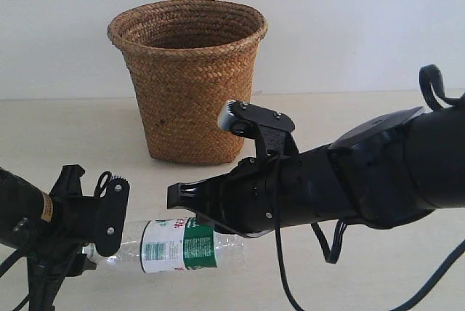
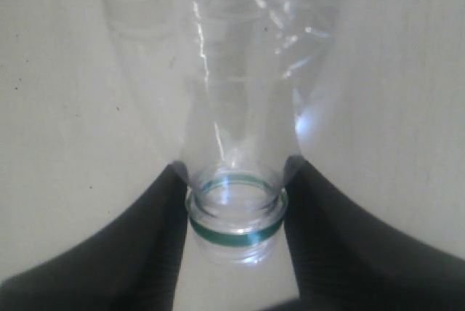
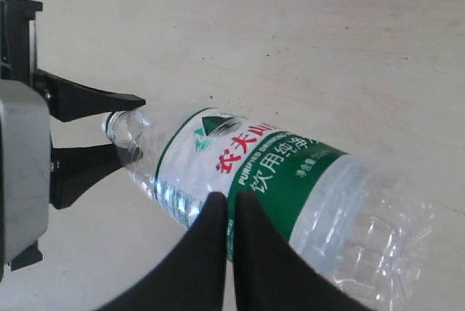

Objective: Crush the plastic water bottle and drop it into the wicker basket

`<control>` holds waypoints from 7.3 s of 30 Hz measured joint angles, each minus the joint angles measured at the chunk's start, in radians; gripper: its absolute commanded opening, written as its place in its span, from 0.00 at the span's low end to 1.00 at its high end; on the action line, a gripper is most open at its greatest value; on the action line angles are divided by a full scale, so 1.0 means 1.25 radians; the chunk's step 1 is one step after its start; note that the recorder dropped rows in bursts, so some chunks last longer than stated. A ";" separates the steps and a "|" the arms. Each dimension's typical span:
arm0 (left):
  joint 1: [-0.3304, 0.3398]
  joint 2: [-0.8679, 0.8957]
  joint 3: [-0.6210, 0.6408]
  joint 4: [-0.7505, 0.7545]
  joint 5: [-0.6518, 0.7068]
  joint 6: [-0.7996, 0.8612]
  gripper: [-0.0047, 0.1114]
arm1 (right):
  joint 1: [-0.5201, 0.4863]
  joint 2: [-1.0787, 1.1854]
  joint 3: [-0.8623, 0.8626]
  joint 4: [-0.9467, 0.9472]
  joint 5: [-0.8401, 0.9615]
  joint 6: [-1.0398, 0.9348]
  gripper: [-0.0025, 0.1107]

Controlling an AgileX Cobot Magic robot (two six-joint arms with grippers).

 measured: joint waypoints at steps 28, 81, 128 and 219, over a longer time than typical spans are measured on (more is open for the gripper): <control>0.000 0.049 0.000 0.002 -0.073 -0.006 0.08 | 0.001 0.115 -0.008 0.000 -0.063 0.006 0.02; 0.000 0.049 0.000 0.003 -0.070 -0.009 0.08 | -0.005 0.236 -0.035 0.018 -0.015 0.054 0.02; 0.000 0.049 0.000 0.003 -0.068 -0.012 0.08 | 0.001 0.246 -0.119 0.013 0.038 0.034 0.02; -0.001 0.049 -0.013 -0.004 -0.116 -0.015 0.08 | -0.049 -0.833 0.271 -0.057 -0.743 0.011 0.02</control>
